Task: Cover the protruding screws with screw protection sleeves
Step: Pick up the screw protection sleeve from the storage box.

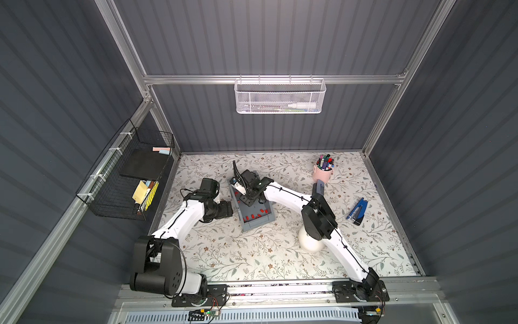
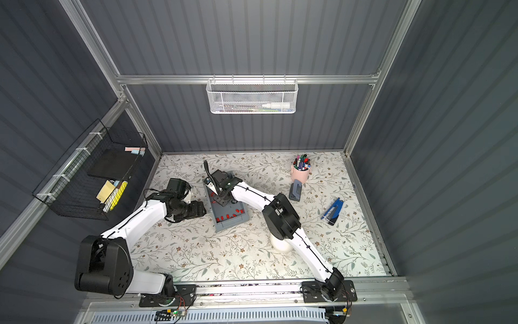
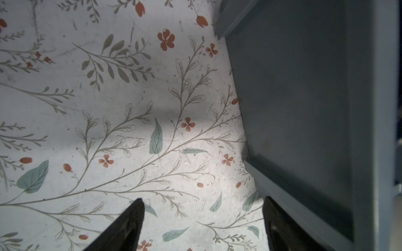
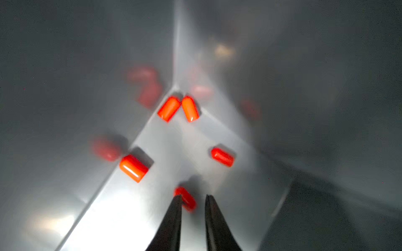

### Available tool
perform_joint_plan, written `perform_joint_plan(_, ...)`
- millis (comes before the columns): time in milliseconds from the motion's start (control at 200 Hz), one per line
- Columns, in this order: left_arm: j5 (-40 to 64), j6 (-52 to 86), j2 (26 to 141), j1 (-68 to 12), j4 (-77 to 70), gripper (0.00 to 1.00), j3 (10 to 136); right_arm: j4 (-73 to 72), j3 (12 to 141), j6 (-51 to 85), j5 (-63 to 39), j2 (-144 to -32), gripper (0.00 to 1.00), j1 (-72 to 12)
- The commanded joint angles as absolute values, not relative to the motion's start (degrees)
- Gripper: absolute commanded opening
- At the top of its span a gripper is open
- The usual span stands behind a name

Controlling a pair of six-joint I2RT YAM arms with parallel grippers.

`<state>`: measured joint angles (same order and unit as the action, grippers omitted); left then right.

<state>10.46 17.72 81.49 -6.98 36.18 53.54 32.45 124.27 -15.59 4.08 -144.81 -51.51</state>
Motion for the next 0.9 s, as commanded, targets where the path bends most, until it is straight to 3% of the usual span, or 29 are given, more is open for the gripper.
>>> perform_joint_plan(0, 11.18, 18.87, 80.35, -6.53, 36.74, 0.84, 53.34, 31.41, 120.77, -16.08, 4.04, -143.38, 0.25, -51.59)
perform_joint_plan(200, 11.25, 19.08, 80.07, -6.51, 36.48, 0.84, 53.08, 27.00, 116.47, -16.58, 2.76, -141.19, 0.25, -51.59)
perform_joint_plan(630, 11.25, 19.38, 79.66, -6.53, 36.31, 0.84, 52.79, 30.65, 118.11, -14.40, 2.80, -140.18, 0.07, -51.42)
perform_joint_plan(895, 11.51, 19.43, 79.28, -6.54, 36.54, 0.84, 52.75, 31.82, 112.70, -9.96, 2.20, -134.54, 0.04, -51.58)
